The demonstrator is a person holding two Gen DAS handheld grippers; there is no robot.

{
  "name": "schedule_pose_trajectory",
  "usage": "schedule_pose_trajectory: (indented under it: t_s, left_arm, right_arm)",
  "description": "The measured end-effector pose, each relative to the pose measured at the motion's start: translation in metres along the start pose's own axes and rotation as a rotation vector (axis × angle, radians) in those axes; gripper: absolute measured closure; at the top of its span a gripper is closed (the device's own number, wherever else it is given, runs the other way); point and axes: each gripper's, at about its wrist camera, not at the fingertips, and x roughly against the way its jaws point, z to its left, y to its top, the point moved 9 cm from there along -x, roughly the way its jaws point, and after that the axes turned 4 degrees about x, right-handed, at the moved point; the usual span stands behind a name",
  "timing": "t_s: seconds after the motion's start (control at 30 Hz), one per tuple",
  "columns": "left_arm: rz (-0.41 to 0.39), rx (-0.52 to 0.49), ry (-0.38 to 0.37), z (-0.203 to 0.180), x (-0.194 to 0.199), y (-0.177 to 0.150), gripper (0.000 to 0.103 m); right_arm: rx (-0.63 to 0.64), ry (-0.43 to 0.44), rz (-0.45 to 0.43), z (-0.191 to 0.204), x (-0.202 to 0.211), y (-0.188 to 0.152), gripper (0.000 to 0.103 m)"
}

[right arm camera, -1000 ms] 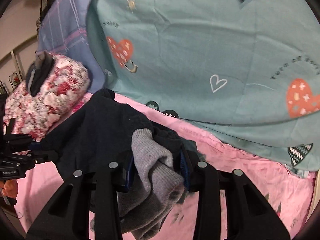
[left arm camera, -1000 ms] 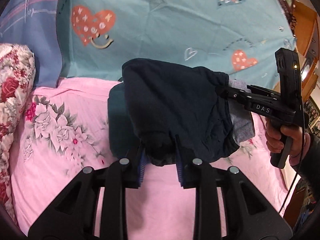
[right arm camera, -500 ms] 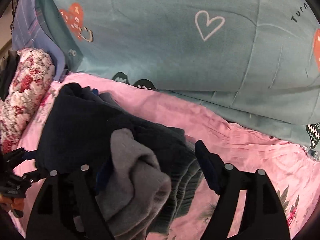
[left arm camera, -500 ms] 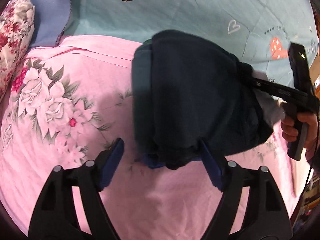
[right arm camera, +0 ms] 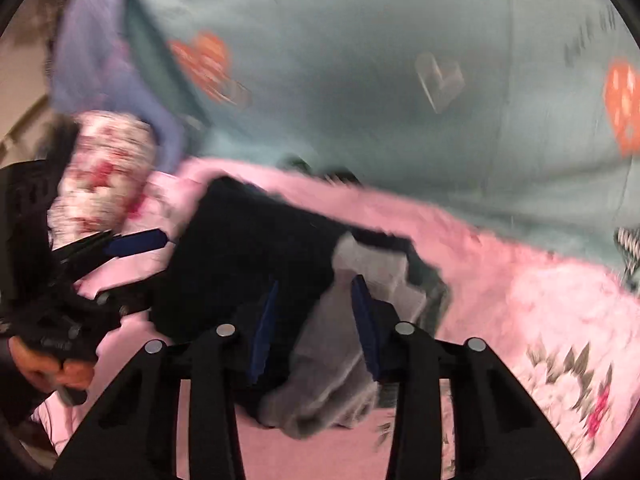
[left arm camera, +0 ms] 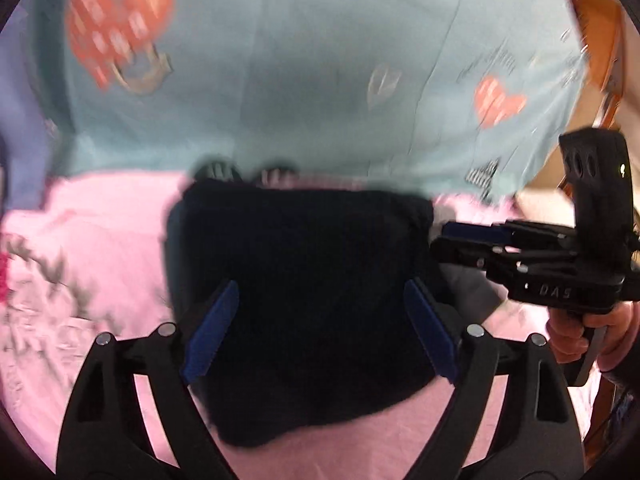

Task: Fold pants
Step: 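Lower the folded pants onto the clothes stack and open both tools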

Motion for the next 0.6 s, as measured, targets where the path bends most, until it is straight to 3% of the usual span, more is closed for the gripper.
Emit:
schedule_pose_trajectory:
  t_s: [0.13, 0.23, 0.4, 0.5, 0.6]
  left_arm:
    - [-0.008, -0.109, 0.087, -0.002, -0.023, -0.004, 0.016]
    - [0.028, -0.083, 0.101, -0.002, -0.011, -0.002, 0.016]
    - [-0.034, 0.011, 0.144, 0.005, 0.063, -0.003, 0.003]
    - [-0.063, 0.02, 0.212, 0.005, 0.098, -0.01, 0.002]
    - [-0.039, 0.012, 0.264, 0.0, 0.12, -0.022, 0.002]
  right_arm:
    - [-0.024, -0.042, -0.023, -0.015, -0.02, 0.003, 0.064]
    - [0.001, -0.091, 0.005, -0.001, -0.011, 0.008, 0.059]
    - [-0.035, -0.15, -0.036, 0.026, 0.051, 0.005, 0.04]
    - [-0.038, -0.189, -0.061, 0.045, 0.083, -0.007, 0.037]
    - [-0.043, -0.234, -0.059, 0.058, 0.102, -0.022, 0.036]
